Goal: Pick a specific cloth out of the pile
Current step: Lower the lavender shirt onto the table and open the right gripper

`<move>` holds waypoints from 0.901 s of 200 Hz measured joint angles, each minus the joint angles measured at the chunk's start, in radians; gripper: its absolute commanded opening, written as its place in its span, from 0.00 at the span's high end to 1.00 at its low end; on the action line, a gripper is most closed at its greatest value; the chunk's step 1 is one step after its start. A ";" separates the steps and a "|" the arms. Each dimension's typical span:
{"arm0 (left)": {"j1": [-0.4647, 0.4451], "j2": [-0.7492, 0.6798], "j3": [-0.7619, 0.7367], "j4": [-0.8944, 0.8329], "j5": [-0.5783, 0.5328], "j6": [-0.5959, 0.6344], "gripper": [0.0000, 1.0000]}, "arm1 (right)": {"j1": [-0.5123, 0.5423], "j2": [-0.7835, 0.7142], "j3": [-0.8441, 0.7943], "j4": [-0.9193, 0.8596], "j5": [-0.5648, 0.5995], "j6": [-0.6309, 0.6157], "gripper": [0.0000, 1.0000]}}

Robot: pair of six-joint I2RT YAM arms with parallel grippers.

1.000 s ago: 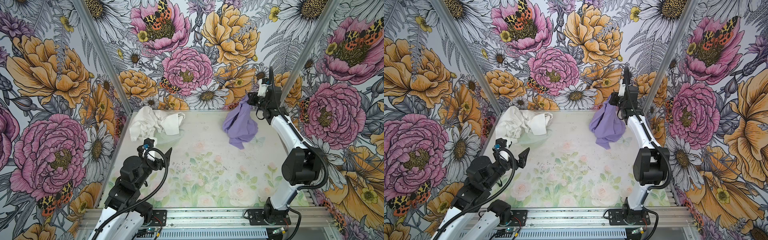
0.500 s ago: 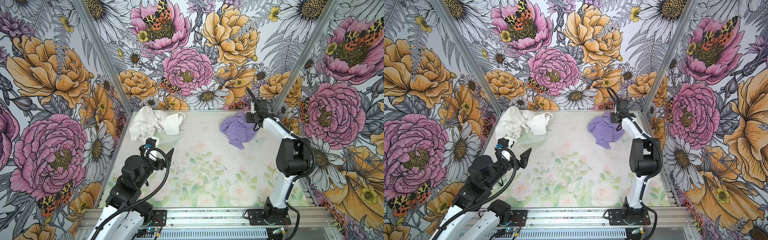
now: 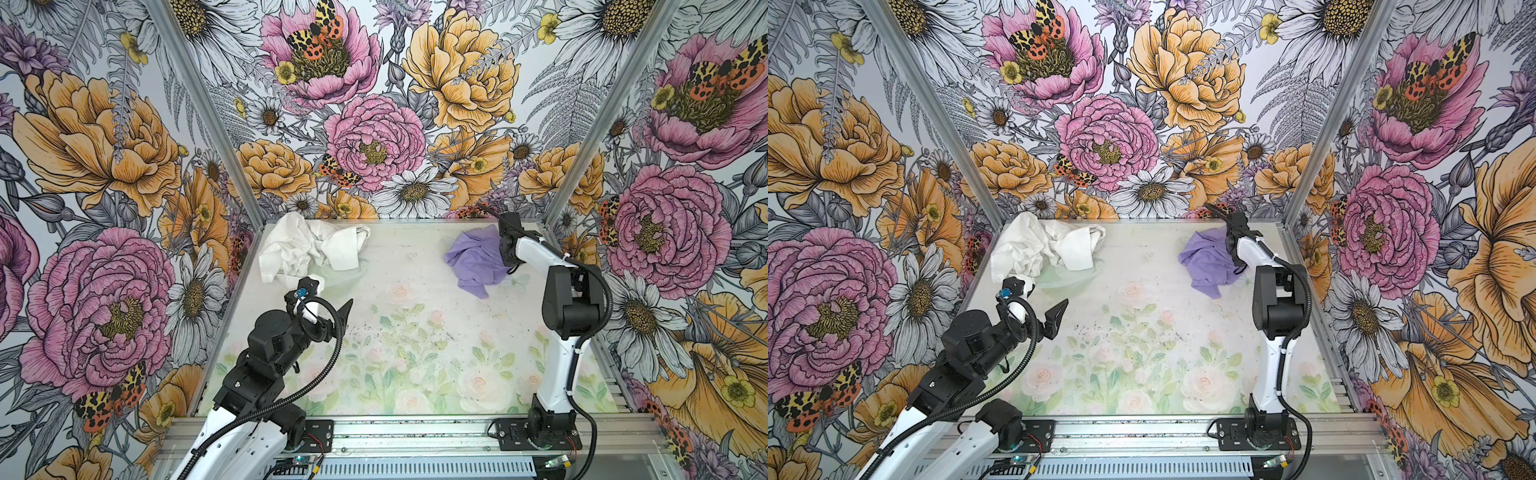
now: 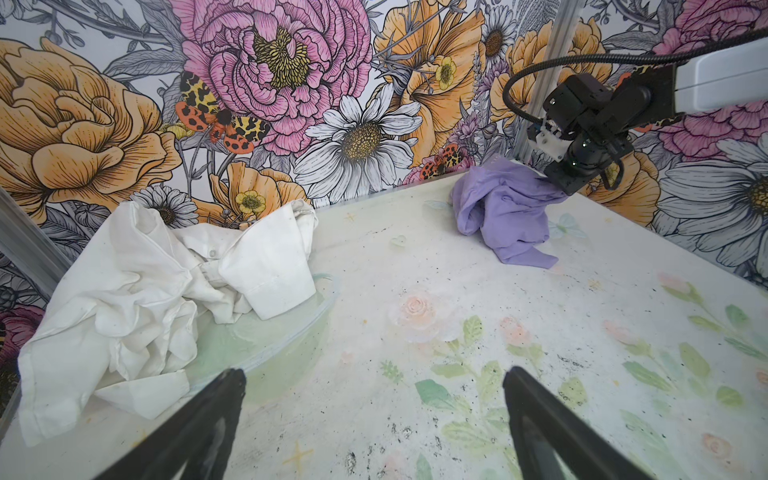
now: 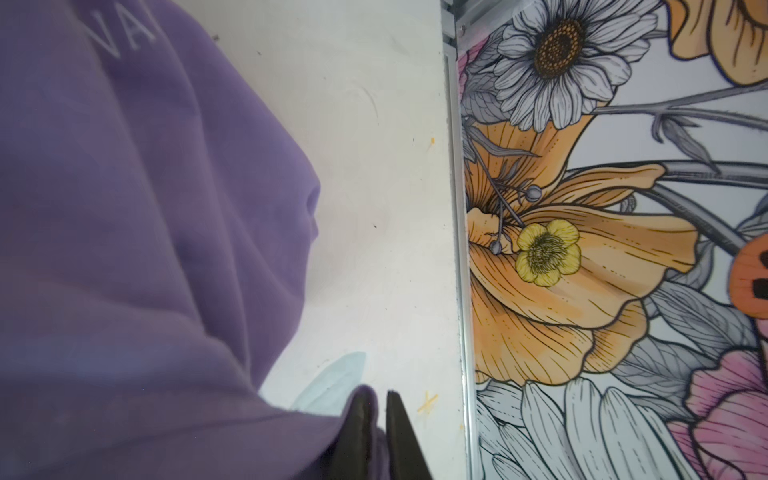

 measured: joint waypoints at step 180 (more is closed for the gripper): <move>0.000 -0.025 -0.007 0.003 -0.001 0.000 0.01 | 0.150 -0.148 0.123 -0.031 -0.441 0.261 0.22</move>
